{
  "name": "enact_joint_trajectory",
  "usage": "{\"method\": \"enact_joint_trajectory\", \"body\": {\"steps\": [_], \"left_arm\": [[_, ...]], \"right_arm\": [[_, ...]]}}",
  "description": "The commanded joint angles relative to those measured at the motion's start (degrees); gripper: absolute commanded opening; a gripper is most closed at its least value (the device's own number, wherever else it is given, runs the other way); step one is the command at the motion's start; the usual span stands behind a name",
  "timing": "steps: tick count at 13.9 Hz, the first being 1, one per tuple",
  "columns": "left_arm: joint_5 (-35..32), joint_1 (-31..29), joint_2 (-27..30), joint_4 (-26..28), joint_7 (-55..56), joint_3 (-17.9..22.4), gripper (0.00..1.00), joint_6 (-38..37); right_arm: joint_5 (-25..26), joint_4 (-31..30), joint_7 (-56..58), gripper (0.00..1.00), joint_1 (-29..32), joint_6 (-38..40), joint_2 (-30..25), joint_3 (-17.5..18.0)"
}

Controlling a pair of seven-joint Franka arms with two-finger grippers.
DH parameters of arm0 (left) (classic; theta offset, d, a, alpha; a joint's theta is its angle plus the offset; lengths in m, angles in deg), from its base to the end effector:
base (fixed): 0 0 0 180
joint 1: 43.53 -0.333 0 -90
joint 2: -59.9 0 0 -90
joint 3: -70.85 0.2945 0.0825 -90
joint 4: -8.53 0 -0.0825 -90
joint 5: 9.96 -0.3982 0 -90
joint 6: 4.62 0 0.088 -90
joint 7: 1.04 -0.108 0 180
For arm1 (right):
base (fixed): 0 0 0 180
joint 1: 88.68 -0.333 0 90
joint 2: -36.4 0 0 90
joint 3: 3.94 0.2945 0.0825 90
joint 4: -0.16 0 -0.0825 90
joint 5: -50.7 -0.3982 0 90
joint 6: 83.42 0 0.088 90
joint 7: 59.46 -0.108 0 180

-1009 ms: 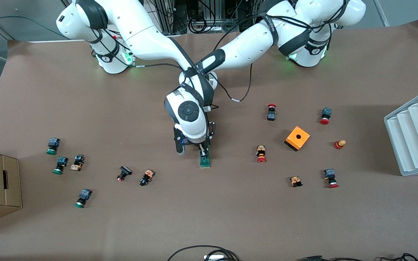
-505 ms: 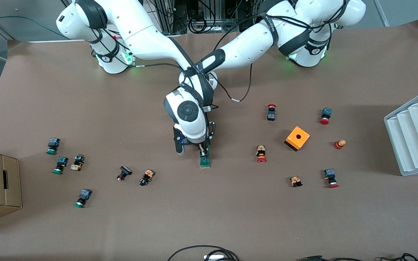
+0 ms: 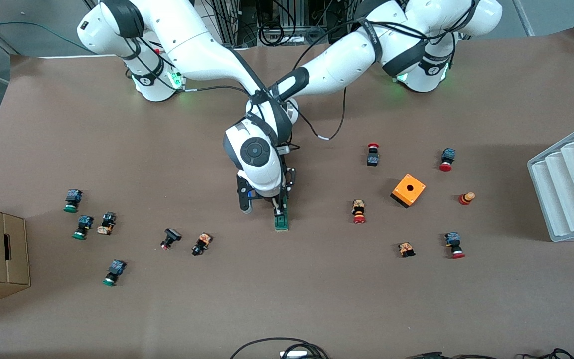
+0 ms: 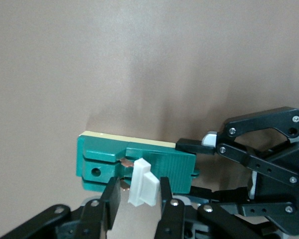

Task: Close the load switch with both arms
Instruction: 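Push the white lever down with the right gripper to close it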

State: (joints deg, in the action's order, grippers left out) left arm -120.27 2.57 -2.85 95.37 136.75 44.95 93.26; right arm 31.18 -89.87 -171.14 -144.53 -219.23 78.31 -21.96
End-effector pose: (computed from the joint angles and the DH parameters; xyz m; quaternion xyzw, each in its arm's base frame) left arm 0.3229 -0.5826 0.0384 -0.8034 -0.0428 -0.5907 0.0620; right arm 0.5390 0.4601 0.2105 -0.7524 0.6559 0.0072 0.0605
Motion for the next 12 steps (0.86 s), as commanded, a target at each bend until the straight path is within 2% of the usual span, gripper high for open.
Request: {"method": "enact_joint_trajectory", "body": {"steps": [1, 6, 12], "left_arm": [[-0.1, 0.1, -0.2, -0.3, -0.9, -0.2, 0.48, -0.7], [-0.1, 0.0, -0.3, -0.3, -0.9, -0.2, 0.49, -0.5], [-0.1, 0.0, -0.3, -0.4, -0.9, -0.2, 0.49, -0.3]], "right_arm": [[-1.5, 1.6, 1.0, 0.3, 0.9, -2.1, 1.1, -0.3], [-1.5, 2.6, 1.0, 0.2, 1.3, -2.0, 1.3, -0.3], [-1.4, 4.6, 1.1, 0.17, 2.3, -1.9, 1.9, -0.3]]}}
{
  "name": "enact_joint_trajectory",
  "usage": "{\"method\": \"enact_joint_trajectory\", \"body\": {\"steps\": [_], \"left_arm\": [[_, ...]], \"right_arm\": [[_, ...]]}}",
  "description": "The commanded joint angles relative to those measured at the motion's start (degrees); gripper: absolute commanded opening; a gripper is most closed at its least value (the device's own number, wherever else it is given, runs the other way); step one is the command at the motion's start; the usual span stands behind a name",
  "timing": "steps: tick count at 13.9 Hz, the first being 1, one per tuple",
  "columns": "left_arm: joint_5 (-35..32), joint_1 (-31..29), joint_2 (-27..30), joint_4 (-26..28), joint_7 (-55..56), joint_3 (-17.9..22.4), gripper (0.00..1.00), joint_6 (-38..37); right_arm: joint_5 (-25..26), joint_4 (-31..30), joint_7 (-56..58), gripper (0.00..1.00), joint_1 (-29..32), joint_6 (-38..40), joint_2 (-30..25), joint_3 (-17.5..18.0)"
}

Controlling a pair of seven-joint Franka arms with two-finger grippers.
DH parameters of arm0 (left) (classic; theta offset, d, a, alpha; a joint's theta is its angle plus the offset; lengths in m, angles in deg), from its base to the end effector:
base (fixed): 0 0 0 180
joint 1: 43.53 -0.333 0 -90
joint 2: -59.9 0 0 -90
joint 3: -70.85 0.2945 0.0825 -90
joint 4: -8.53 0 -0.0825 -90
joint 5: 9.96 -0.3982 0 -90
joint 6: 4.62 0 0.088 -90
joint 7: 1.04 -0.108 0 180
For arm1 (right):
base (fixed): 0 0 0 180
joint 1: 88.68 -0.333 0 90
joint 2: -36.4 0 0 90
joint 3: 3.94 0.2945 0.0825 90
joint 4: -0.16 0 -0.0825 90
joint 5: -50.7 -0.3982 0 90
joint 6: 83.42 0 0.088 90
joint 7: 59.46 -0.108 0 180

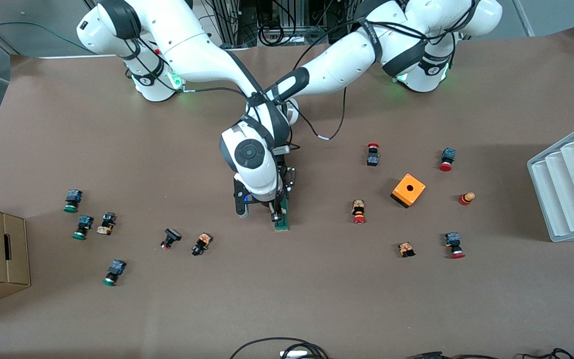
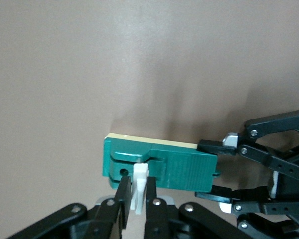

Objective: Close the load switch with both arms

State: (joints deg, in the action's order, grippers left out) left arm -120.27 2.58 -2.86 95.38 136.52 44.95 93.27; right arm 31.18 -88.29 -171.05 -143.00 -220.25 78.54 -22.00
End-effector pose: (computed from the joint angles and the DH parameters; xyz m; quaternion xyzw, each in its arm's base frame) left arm 0.3227 -0.5826 0.0382 -0.8035 -0.0409 -0.5905 0.0632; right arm 0.5570 0.4527 0.2220 -0.7447 0.6625 0.0013 0.0803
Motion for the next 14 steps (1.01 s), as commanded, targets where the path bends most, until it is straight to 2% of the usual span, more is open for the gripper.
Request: {"method": "enact_joint_trajectory", "body": {"steps": [1, 5, 7, 14], "left_arm": [[-0.1, 0.0, -0.3, -0.4, -0.7, -0.2, 0.49, -0.3], [-0.9, 0.0, -0.3, -0.4, -0.7, -0.2, 0.49, -0.3], [-1.0, 0.0, -0.4, -0.4, -0.7, -0.2, 0.49, -0.2], [-1.0, -0.1, -0.4, -0.4, -0.8, -0.2, 0.48, -0.2]], "right_arm": [[-1.4, 3.4, 1.0, 0.17, 1.1, -0.9, 1.8, -0.3], [-1.4, 4.9, 1.1, 0.17, 1.5, -1.0, 3.1, -0.1], [-1.4, 6.1, 1.1, 0.17, 2.3, -1.1, 4.3, 1.1], [-1.3, 8.3, 1.4, 0.17, 3.3, -1.3, 6.5, 1.2]]}}
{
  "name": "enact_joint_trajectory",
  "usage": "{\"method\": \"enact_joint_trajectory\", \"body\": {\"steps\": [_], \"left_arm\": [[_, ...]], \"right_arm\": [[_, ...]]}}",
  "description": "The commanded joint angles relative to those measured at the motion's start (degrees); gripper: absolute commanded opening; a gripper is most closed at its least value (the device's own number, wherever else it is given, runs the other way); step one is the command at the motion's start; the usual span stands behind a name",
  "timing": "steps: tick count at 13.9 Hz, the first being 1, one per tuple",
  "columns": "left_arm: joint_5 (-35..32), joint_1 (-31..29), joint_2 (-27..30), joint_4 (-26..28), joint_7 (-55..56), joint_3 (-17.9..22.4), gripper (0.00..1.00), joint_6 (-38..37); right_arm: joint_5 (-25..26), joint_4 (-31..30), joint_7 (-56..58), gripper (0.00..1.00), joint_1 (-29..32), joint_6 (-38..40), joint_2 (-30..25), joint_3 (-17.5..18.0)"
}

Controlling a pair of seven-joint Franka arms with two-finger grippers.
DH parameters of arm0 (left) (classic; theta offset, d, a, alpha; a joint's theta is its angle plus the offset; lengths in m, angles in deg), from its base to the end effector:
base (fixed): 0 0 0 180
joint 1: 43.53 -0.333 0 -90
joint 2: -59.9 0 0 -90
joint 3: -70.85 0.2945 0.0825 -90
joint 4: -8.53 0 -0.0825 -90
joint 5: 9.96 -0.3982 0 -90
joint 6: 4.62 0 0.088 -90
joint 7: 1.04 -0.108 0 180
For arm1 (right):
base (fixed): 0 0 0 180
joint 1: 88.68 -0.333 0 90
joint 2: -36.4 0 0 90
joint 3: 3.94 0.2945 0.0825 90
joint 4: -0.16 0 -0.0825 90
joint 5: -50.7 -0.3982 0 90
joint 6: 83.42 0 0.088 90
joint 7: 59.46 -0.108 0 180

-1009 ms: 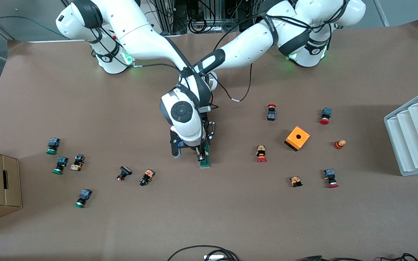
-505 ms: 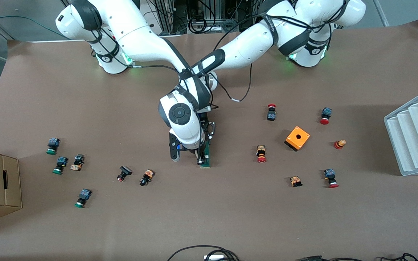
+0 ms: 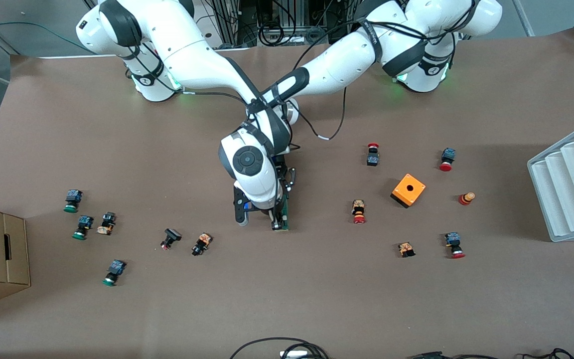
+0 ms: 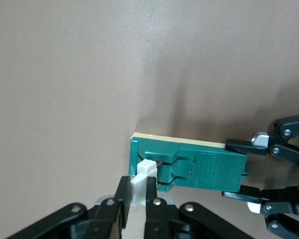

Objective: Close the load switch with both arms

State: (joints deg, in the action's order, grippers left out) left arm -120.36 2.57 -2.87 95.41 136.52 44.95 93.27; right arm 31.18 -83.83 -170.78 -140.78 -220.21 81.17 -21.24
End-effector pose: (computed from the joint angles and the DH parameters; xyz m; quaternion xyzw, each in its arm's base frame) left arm 0.3226 -0.5825 0.0380 -0.8034 -0.0403 -0.5908 0.0630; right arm 0.5777 0.4524 0.2235 -0.7413 0.6645 -0.0021 0.0944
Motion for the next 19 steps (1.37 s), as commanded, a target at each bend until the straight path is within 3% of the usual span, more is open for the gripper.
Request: {"method": "enact_joint_trajectory", "body": {"steps": [1, 17, 18, 19], "left_arm": [[-1.0, 0.0, -0.5, -0.3, -0.7, -0.2, 0.49, -0.2], [-1.0, 0.0, -0.6, -0.4, -0.7, -0.1, 0.49, -0.2], [-1.0, 0.0, -0.6, -0.4, -0.7, -0.2, 0.49, -0.2], [-1.0, 0.0, -0.7, -0.4, -0.7, -0.1, 0.49, -0.2]], "right_arm": [[-1.4, 4.6, 1.1, 0.17, 1.3, -1.4, 4.5, 0.4], [-1.4, 6.0, 2.4, 0.18, 2.3, -2.6, 7.3, 0.5], [-1.7, 6.6, 2.3, 0.21, 2.4, -2.2, 7.0, 0.6], [-2.4, 6.9, 2.3, 0.37, 3.3, -1.7, 6.4, 0.9]]}}
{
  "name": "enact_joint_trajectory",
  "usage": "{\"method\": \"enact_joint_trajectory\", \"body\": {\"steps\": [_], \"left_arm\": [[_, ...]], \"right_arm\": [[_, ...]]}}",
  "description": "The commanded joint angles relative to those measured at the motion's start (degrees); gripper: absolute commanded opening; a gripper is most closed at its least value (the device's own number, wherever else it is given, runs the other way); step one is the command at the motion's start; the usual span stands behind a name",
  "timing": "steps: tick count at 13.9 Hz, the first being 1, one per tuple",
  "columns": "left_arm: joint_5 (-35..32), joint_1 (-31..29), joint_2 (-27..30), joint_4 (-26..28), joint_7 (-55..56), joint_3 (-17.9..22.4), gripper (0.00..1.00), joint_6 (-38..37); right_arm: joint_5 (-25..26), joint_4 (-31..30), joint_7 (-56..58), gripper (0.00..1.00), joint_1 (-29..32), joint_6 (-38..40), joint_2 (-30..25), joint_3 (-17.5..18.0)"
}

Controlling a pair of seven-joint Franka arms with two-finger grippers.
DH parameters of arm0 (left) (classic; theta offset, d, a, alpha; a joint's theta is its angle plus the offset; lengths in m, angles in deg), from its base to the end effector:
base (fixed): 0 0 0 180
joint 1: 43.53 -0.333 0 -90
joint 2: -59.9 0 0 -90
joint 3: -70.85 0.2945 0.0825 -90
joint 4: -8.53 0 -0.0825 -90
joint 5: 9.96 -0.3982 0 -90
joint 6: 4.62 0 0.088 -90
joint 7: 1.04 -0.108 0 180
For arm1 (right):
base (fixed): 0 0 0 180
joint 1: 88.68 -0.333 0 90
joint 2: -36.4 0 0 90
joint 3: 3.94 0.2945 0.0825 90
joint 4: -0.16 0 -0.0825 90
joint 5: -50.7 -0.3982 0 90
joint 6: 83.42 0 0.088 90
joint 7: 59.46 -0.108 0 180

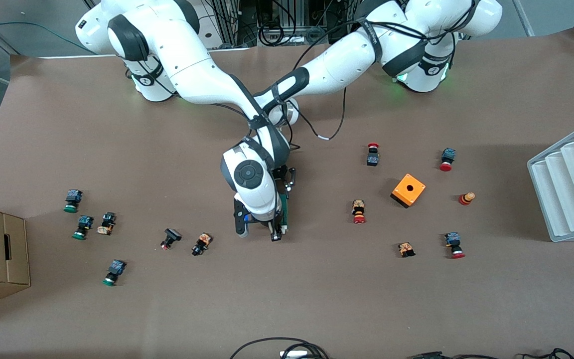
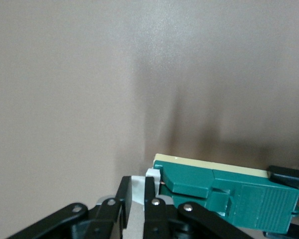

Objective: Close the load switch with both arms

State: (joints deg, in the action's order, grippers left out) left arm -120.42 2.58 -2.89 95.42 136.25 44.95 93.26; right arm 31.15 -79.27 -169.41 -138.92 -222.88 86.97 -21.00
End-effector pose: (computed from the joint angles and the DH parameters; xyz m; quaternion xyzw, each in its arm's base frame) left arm 0.3224 -0.5825 0.0378 -0.8033 -0.0379 -0.5909 0.0643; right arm 0.5981 0.4470 0.1917 -0.7443 0.6594 -0.0190 0.1037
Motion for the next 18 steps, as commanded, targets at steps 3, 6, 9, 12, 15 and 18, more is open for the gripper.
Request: {"method": "enact_joint_trajectory", "body": {"steps": [3, 6, 9, 12, 15, 18], "left_arm": [[-0.9, -0.1, -0.7, -0.3, -0.4, -0.1, 0.49, -0.1], [-0.9, -0.1, -0.6, -0.4, -0.5, -0.1, 0.49, -0.1], [-0.6, -0.1, -0.5, -0.4, -0.5, -0.1, 0.63, -0.1], [-0.6, -0.1, -0.1, -0.4, -0.6, -0.2, 1.0, -0.1], [-0.6, -0.1, 0.0, -0.5, -0.7, -0.2, 1.0, -0.1], [-0.5, -0.1, 0.1, -0.4, -0.6, -0.2, 1.0, -0.1]], "right_arm": [[-2.9, 2.1, 2.0, 1.0, 3.3, 3.8, -2.6, 1.9], [-2.9, -1.1, 15.4, 1.0, 6.0, 8.0, -10.2, 2.0], [-2.9, -5.0, 31.1, 1.0, 10.1, 16.7, -19.2, 2.3], [-2.9, -7.4, 51.0, 1.0, 16.3, 28.5, -27.7, 3.1], [-1.5, -9.0, 70.5, 1.0, 23.0, 38.4, -35.2, 3.0], [6.0, -10.2, 87.6, 1.0, 28.7, 44.2, -41.4, 3.2]]}}
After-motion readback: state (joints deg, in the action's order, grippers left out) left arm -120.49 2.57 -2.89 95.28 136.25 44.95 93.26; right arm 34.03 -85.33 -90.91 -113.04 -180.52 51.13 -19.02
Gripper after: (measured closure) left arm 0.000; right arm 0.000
